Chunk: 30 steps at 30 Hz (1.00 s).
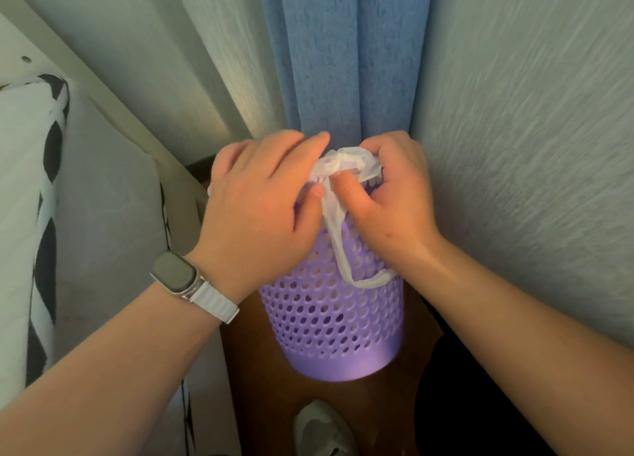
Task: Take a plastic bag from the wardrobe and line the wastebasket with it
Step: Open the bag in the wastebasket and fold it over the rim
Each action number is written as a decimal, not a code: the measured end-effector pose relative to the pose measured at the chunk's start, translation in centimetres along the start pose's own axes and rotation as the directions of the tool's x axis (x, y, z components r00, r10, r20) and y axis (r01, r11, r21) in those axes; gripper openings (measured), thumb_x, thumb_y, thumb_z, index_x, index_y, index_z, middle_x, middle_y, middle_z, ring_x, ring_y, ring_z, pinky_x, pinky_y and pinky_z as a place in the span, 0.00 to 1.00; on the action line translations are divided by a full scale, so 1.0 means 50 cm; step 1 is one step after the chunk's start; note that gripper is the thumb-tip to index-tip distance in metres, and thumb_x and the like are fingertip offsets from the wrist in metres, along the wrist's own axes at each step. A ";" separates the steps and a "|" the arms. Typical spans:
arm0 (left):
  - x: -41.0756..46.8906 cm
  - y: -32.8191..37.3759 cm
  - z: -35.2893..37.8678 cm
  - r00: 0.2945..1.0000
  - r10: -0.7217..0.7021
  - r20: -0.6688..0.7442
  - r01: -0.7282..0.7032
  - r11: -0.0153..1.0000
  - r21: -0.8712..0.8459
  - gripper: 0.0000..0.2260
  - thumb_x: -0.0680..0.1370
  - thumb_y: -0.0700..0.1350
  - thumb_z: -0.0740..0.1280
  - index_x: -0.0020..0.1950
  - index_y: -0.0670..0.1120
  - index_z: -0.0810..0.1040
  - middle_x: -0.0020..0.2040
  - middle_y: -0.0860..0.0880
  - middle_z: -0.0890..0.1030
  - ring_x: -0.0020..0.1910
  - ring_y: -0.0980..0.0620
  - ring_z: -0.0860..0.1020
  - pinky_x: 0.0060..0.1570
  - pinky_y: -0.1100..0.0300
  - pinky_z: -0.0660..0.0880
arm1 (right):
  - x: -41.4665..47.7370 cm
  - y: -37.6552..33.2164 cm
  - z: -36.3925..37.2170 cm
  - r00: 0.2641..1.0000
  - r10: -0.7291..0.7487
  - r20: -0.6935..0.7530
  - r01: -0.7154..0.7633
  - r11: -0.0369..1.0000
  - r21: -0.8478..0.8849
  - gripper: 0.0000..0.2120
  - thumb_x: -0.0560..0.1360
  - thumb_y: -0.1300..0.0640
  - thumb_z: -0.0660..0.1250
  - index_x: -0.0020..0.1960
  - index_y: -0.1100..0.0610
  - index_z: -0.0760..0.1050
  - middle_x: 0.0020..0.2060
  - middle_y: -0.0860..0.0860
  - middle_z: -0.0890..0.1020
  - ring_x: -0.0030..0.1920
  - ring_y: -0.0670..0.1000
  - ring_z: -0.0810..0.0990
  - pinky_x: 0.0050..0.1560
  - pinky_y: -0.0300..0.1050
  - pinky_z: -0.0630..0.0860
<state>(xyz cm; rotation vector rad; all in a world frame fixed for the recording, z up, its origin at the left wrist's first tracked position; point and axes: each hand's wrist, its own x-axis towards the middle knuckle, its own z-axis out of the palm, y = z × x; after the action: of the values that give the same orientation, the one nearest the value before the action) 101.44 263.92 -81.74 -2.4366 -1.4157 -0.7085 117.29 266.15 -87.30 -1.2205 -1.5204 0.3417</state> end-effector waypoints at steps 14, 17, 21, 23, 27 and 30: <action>-0.003 -0.051 0.012 0.996 -0.087 0.033 0.088 0.995 -0.045 0.09 0.76 0.42 0.61 0.50 0.43 0.79 0.42 0.44 0.78 0.41 0.41 0.76 0.43 0.51 0.68 | 0.005 0.023 -0.008 0.990 0.095 0.099 -0.117 0.962 0.245 0.20 0.73 0.48 0.63 0.60 0.57 0.76 0.56 0.48 0.75 0.61 0.47 0.74 0.66 0.39 0.67; -0.004 -0.057 0.012 0.999 -0.054 -0.001 0.054 0.996 -0.065 0.07 0.77 0.40 0.62 0.50 0.42 0.79 0.42 0.43 0.79 0.41 0.42 0.76 0.43 0.52 0.68 | 0.008 0.034 -0.004 0.983 0.114 0.147 -0.145 0.964 0.223 0.22 0.72 0.45 0.64 0.61 0.57 0.77 0.61 0.51 0.75 0.65 0.49 0.73 0.70 0.46 0.66; -0.008 -0.061 0.013 0.998 -0.060 -0.008 0.059 0.994 -0.091 0.08 0.78 0.41 0.62 0.50 0.41 0.80 0.42 0.44 0.78 0.41 0.44 0.75 0.43 0.54 0.68 | 0.007 0.039 0.000 0.983 0.079 0.163 -0.111 0.974 0.196 0.22 0.71 0.45 0.67 0.60 0.56 0.77 0.61 0.51 0.74 0.66 0.52 0.73 0.70 0.50 0.66; -0.009 -0.056 0.012 0.999 -0.042 -0.009 0.041 0.993 -0.107 0.08 0.78 0.40 0.62 0.50 0.41 0.79 0.42 0.44 0.78 0.41 0.45 0.75 0.42 0.54 0.69 | 0.007 0.040 0.000 0.988 0.054 0.141 -0.081 0.978 0.193 0.17 0.70 0.46 0.68 0.54 0.55 0.77 0.57 0.49 0.74 0.63 0.52 0.74 0.67 0.49 0.69; -0.004 -0.044 0.004 0.999 0.004 0.035 0.001 0.992 -0.129 0.09 0.79 0.42 0.61 0.52 0.41 0.79 0.44 0.45 0.78 0.42 0.45 0.75 0.43 0.53 0.70 | 0.000 0.033 0.006 0.998 0.018 0.057 -0.025 0.992 0.122 0.13 0.70 0.48 0.66 0.47 0.58 0.74 0.48 0.48 0.74 0.52 0.54 0.75 0.56 0.49 0.71; -0.007 -0.027 -0.006 0.998 0.012 0.066 -0.005 0.995 -0.100 0.14 0.77 0.50 0.62 0.58 0.45 0.78 0.49 0.47 0.80 0.47 0.46 0.77 0.51 0.50 0.70 | -0.003 0.023 0.007 1.000 -0.009 -0.005 0.009 0.999 0.035 0.13 0.70 0.49 0.66 0.44 0.58 0.72 0.44 0.47 0.72 0.47 0.53 0.73 0.50 0.57 0.71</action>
<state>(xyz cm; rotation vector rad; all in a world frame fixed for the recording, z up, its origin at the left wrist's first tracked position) 100.02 264.21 -81.72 -2.5636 -1.4254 -0.7185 117.53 266.66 -88.37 -1.1857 -1.5093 0.3581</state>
